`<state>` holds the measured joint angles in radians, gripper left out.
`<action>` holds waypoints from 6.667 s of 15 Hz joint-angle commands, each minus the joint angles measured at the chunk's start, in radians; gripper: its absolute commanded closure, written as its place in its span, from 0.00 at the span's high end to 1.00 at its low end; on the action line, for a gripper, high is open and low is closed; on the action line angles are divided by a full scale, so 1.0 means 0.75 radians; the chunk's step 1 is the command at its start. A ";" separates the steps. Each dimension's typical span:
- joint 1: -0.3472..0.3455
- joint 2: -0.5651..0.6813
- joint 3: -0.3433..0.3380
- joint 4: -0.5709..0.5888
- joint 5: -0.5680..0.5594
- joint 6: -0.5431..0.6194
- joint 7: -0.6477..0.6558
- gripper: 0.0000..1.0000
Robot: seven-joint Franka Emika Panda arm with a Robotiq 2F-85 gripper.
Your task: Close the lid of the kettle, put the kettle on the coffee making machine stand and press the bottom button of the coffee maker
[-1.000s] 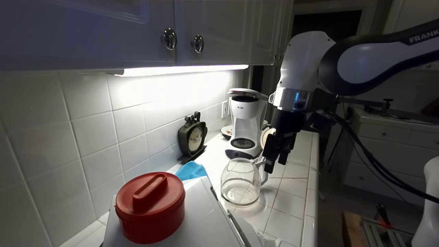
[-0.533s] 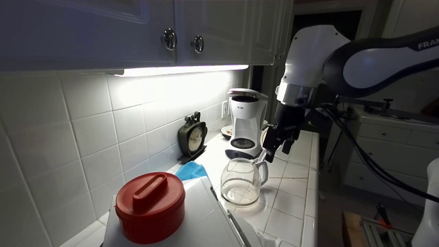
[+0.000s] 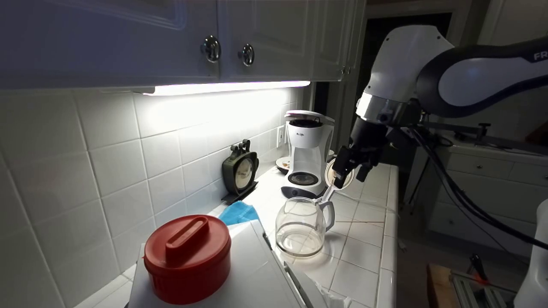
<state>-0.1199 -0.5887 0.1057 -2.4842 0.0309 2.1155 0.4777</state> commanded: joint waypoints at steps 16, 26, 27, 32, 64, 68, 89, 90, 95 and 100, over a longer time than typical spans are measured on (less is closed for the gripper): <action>-0.105 -0.182 -0.121 -0.153 -0.024 0.193 -0.159 1.00; -0.108 -0.102 -0.252 -0.163 -0.011 0.291 -0.341 1.00; -0.100 -0.087 -0.261 -0.167 0.000 0.328 -0.353 1.00; -0.038 0.005 -0.270 -0.177 0.072 0.578 -0.369 1.00; 0.203 0.174 -0.401 -0.101 0.436 0.512 -0.828 1.00; 0.176 0.165 -0.369 -0.121 0.415 0.531 -0.806 1.00; 0.280 0.413 -0.559 -0.003 0.413 0.484 -1.801 1.00; 0.274 0.428 -0.555 0.001 0.414 0.494 -1.834 1.00; 0.275 0.466 -0.551 0.012 0.481 0.521 -2.024 1.00; 0.252 0.479 -0.553 0.000 0.496 0.510 -2.144 1.00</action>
<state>0.0858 -0.2510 -0.3128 -2.4949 0.3602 2.5034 -1.0543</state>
